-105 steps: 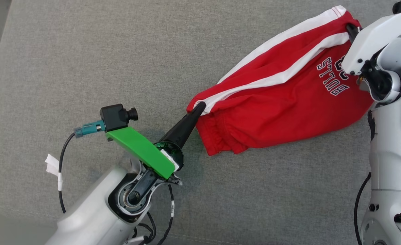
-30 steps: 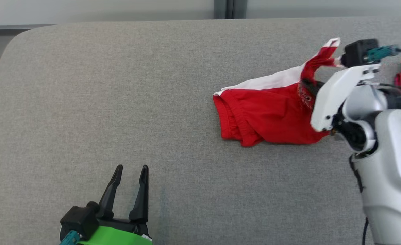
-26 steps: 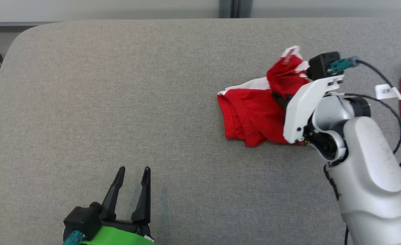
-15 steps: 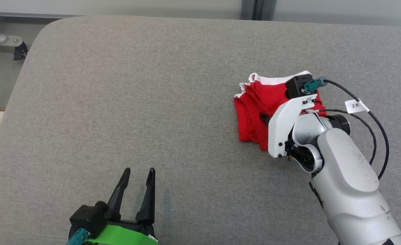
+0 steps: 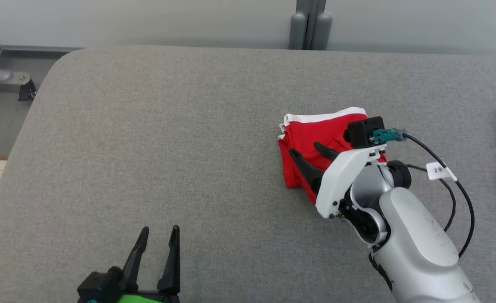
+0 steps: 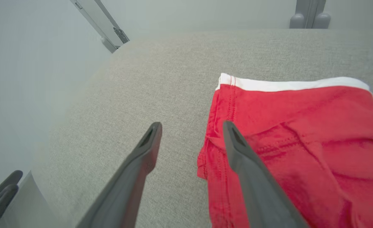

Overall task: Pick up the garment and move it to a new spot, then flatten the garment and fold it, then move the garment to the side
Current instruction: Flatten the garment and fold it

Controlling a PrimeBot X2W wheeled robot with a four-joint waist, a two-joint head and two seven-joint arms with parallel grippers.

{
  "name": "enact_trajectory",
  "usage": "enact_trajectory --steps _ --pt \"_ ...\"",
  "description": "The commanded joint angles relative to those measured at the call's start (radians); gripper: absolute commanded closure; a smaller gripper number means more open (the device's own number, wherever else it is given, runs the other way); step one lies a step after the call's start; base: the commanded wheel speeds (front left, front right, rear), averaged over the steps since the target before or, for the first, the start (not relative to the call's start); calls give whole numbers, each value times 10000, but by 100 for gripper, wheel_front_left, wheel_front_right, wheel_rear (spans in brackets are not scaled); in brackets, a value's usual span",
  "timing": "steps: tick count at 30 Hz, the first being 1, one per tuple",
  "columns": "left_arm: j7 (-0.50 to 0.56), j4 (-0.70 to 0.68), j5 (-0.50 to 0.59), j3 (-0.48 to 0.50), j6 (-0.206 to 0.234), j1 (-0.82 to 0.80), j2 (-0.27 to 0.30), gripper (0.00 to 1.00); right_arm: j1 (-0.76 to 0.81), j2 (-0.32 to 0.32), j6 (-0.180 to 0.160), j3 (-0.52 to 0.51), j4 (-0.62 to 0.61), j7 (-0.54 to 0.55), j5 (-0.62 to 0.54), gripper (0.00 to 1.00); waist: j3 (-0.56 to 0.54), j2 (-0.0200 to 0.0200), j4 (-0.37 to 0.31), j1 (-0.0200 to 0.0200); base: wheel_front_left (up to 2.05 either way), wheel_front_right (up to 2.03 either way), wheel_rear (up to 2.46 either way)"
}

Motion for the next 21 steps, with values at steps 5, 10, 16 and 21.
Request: enact_trajectory --steps 5,10,16,21 --pt "-28 -210 331 575 -25 778 9 0 1320 -627 -4 -182 -1080 -1492 -575 0 -1031 -1 -615 0 0 0 0" --pt "-28 -476 537 1066 -25 1204 -5 0 2593 -1464 -2 -819 -1692 -3064 -1237 0 -1402 -1 -865 0 0 0 0" --pt "-28 -700 544 1392 0 1485 -7 0 3486 -1687 -4 -1892 -1211 -4246 -1959 0 -1572 -1 -1033 0 0 0 0" --pt "-28 -764 539 1277 39 1552 -7 0 3176 -1583 -2 -2206 -687 -4346 -2049 26 -1550 -1 -942 0 0 0 0"
